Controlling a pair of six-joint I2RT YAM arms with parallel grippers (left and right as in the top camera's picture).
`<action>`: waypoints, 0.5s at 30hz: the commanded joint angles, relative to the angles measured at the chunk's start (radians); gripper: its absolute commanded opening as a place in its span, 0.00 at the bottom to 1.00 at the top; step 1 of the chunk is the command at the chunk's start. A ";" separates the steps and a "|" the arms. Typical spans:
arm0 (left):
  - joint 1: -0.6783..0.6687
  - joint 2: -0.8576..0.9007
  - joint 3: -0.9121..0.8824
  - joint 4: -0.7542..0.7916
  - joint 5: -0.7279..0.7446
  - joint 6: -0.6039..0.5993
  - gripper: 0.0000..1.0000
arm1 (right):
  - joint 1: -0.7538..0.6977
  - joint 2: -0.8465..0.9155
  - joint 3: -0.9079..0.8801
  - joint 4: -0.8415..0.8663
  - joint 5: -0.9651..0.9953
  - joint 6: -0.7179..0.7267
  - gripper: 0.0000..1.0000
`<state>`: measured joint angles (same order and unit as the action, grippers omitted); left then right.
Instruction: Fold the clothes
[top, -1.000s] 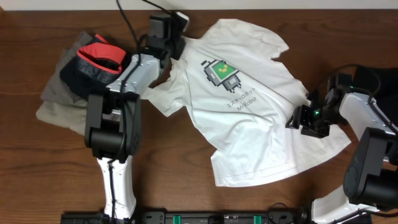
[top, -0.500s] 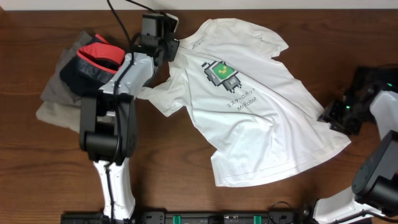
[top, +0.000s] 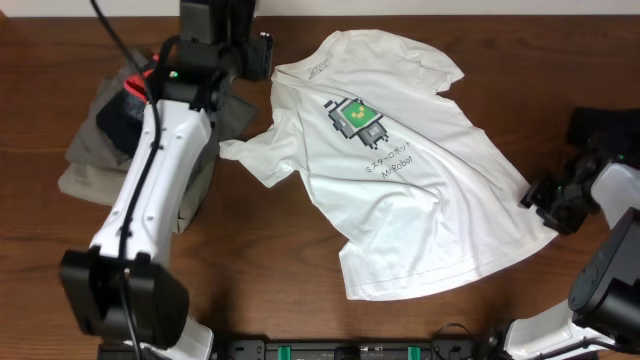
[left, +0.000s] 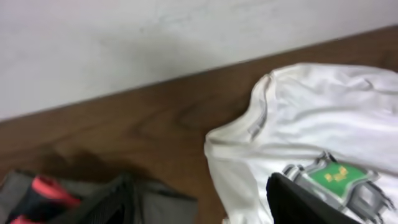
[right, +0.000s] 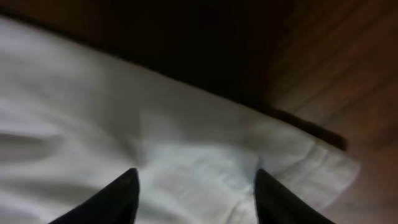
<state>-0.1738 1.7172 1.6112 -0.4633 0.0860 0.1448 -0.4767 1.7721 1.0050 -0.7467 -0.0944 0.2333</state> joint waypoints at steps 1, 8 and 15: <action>0.004 -0.032 0.013 -0.047 0.019 -0.024 0.70 | 0.001 -0.001 -0.063 0.059 0.026 0.053 0.45; 0.004 -0.051 0.013 -0.120 0.019 -0.024 0.70 | 0.000 -0.001 -0.115 0.217 0.035 0.120 0.01; 0.004 -0.051 0.013 -0.126 0.019 -0.028 0.70 | -0.003 0.000 -0.011 0.483 0.027 0.154 0.01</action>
<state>-0.1738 1.6905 1.6112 -0.5873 0.0982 0.1303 -0.4767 1.7679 0.9329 -0.3252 -0.0608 0.3584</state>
